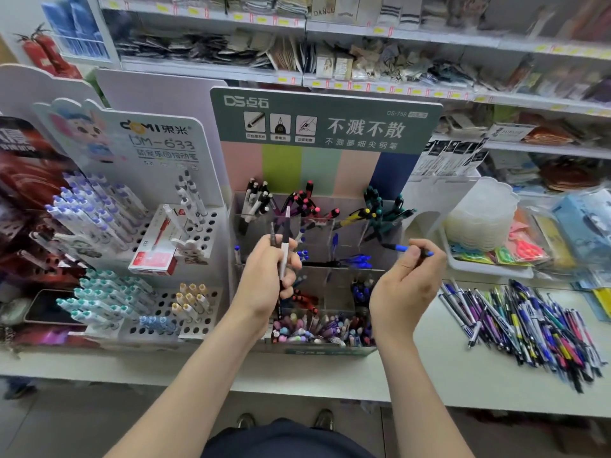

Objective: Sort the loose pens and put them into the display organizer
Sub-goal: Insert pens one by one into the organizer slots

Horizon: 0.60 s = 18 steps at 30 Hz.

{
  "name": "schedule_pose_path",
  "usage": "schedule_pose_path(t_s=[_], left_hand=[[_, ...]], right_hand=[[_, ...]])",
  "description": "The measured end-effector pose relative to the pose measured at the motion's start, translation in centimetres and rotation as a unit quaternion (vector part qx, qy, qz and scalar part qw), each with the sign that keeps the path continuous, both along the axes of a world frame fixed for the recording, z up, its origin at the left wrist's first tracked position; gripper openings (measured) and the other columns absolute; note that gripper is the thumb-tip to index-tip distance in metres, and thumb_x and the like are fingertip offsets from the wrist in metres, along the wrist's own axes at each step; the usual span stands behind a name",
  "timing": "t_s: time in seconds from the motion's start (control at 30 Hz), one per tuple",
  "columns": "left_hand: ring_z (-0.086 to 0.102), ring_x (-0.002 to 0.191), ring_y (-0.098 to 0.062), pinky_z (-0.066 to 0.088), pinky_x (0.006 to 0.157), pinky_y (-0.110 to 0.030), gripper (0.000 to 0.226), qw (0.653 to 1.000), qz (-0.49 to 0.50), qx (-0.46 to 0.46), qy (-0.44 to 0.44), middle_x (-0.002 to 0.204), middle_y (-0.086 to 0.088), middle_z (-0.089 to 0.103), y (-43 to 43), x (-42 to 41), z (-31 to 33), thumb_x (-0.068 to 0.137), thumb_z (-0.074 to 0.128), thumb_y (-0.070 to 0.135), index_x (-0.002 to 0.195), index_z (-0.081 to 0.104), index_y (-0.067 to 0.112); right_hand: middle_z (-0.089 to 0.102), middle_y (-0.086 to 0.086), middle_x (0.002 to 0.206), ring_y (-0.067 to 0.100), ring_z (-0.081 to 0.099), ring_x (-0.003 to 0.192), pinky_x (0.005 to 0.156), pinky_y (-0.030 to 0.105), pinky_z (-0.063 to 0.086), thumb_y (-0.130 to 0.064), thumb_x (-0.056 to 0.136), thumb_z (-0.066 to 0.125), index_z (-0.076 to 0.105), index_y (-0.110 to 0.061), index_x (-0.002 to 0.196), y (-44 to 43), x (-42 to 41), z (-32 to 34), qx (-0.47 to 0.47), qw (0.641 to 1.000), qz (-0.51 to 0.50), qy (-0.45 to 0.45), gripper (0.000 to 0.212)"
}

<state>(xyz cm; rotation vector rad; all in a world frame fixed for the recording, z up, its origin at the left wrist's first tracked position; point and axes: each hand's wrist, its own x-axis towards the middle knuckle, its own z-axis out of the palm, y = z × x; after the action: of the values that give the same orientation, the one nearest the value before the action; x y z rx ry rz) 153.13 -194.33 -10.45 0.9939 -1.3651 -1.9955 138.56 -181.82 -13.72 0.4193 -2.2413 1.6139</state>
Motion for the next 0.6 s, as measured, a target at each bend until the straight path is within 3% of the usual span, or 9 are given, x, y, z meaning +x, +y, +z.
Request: schedule_pose_path(t_s=[0.13, 0.23, 0.33, 0.4, 0.5, 0.6], left_hand=[[0.044, 0.062, -0.016, 0.029, 0.056, -0.033, 0.037, 0.998, -0.066, 0.021, -0.009, 0.085, -0.007, 0.066, 0.9, -1.5, -0.2, 0.101, 0.036, 0.003, 0.123, 0.064, 0.008], [0.047, 0.065, -0.016, 0.032, 0.058, -0.032, 0.044, 0.994, -0.086, 0.071, 0.019, 0.092, -0.012, 0.068, 1.4, -2.1, -0.4, 0.104, 0.031, 0.005, 0.128, 0.068, 0.007], [0.049, 0.067, -0.016, 0.034, 0.059, -0.031, 0.046, 0.990, -0.096, 0.099, 0.031, 0.097, -0.014, 0.069, 1.6, -2.5, -0.5, 0.107, 0.028, 0.007, 0.132, 0.067, 0.007], [0.049, 0.066, -0.015, 0.034, 0.059, -0.031, 0.043, 0.991, -0.101, 0.089, 0.024, 0.098, -0.014, 0.071, 1.7, -2.7, -0.3, 0.109, 0.029, 0.008, 0.133, 0.065, 0.008], [0.048, 0.063, -0.016, 0.032, 0.057, -0.032, 0.031, 0.993, -0.106, 0.046, 0.008, 0.097, -0.014, 0.074, 1.9, -2.8, 0.0, 0.111, 0.031, 0.007, 0.128, 0.057, 0.006], [0.045, 0.060, -0.018, 0.030, 0.055, -0.033, 0.022, 0.991, -0.125, -0.028, -0.027, 0.080, -0.010, 0.068, 2.0, -2.5, 0.2, 0.108, 0.036, 0.008, 0.117, 0.056, 0.007]], right_hand=[[0.065, -0.002, 0.108, 0.024, 0.059, 0.097, 0.088, 0.050, 0.051, -0.015, 0.108, 0.052, 0.062, -0.016, 0.117, 1.2, -1.7, -2.4, 0.122, 0.990, 0.059, -0.043, 0.013], [0.064, -0.001, 0.108, 0.024, 0.058, 0.102, 0.090, 0.041, 0.048, -0.016, 0.103, 0.062, 0.065, -0.021, 0.121, 1.8, -2.0, -3.7, 0.173, 0.979, 0.097, -0.042, 0.018], [0.054, 0.006, 0.120, 0.017, 0.040, 0.106, 0.093, 0.031, 0.035, -0.014, 0.095, 0.068, 0.065, -0.021, 0.130, 1.9, -0.8, -3.3, 0.197, 0.977, 0.059, -0.058, 0.036], [0.050, 0.007, 0.120, 0.015, 0.032, 0.106, 0.092, 0.027, 0.029, -0.010, 0.092, 0.068, 0.068, -0.019, 0.127, 1.8, 0.2, -2.4, 0.189, 0.981, 0.029, 0.001, 0.036], [0.056, -0.001, 0.108, 0.018, 0.051, 0.099, 0.086, 0.030, 0.043, -0.015, 0.099, 0.064, 0.075, -0.019, 0.110, 1.2, 1.2, -0.2, 0.115, 0.987, 0.111, 0.034, 0.016], [0.070, -0.010, 0.090, 0.009, 0.065, 0.080, 0.072, 0.023, 0.049, -0.026, 0.103, 0.066, 0.078, -0.023, 0.095, -0.1, 2.3, 1.9, 0.083, 0.963, 0.244, -0.075, 0.015]])
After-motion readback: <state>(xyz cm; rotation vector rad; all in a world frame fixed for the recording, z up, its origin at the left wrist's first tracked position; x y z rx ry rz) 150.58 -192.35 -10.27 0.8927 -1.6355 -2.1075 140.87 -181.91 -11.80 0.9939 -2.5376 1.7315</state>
